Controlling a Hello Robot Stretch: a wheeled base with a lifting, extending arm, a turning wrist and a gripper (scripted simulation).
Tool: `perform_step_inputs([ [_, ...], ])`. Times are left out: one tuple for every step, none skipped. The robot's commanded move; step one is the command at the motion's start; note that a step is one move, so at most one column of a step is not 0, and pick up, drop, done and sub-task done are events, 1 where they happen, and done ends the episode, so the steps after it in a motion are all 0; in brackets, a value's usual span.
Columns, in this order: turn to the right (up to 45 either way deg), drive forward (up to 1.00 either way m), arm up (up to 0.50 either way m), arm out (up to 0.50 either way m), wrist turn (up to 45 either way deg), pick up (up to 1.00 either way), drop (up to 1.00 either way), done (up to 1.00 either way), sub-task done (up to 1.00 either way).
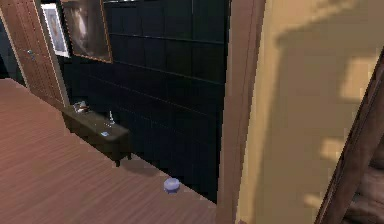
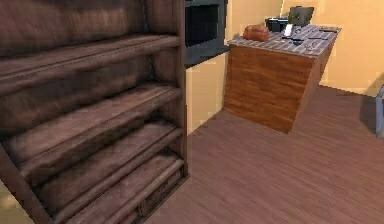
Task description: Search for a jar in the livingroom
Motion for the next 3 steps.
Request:
perform_step_inputs([
  [0.0, 0.30, 0.00, 0.00, 0.0, 0.00, 0.00, 0.00, 0.00],
  [-45.0, 0.00, 0.00, 0.00, 0.0, 0.00, 0.00, 0.00, 0.00],
  [-3.0, 0.00, 0.00, 0.00, 0.0, 0.00, 0.00, 0.00, 0.00],
])
